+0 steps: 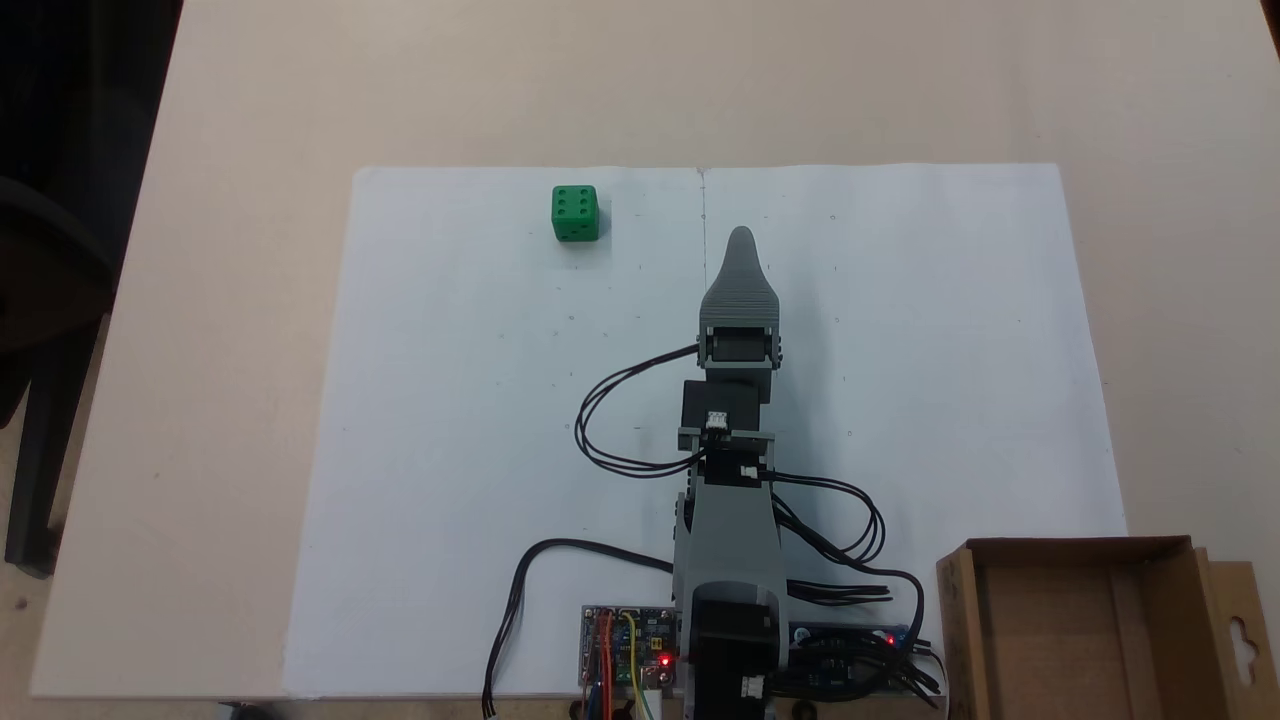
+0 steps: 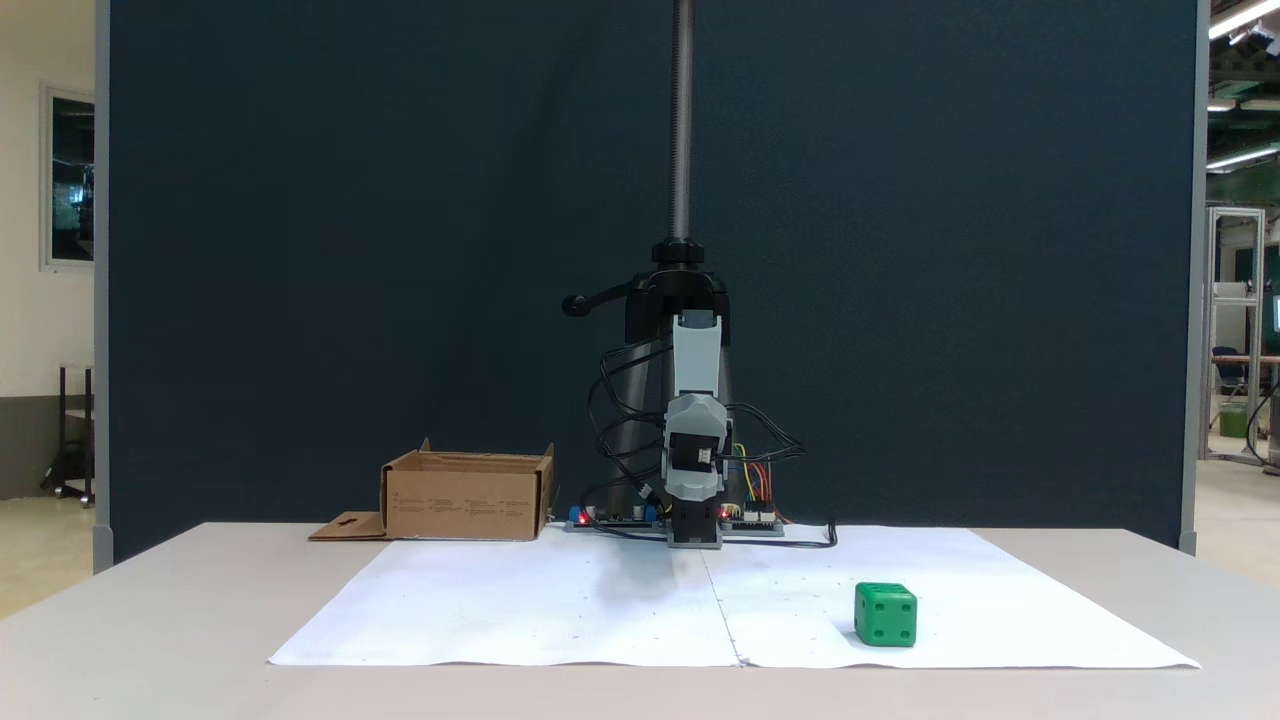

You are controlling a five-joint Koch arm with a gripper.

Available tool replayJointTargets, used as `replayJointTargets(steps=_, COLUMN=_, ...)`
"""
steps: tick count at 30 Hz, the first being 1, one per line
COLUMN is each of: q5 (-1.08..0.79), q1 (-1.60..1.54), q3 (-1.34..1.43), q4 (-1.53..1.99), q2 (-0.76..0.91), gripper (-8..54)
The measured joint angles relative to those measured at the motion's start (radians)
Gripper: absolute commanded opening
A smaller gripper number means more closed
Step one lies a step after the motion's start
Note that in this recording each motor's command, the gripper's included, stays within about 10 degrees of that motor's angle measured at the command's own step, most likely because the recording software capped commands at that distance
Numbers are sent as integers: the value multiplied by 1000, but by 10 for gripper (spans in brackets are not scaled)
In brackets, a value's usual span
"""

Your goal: Grasp a green dice and put it in the bin.

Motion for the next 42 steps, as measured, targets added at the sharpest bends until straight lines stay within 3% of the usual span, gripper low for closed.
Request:
replayJointTargets(steps=29, q5=0, q1=-77, q3=0, q4=-2, q2=0, gripper=441)
replayJointTargets(steps=42, q5=0, q1=-44, q3=-26, q4=17, q2=5, gripper=411)
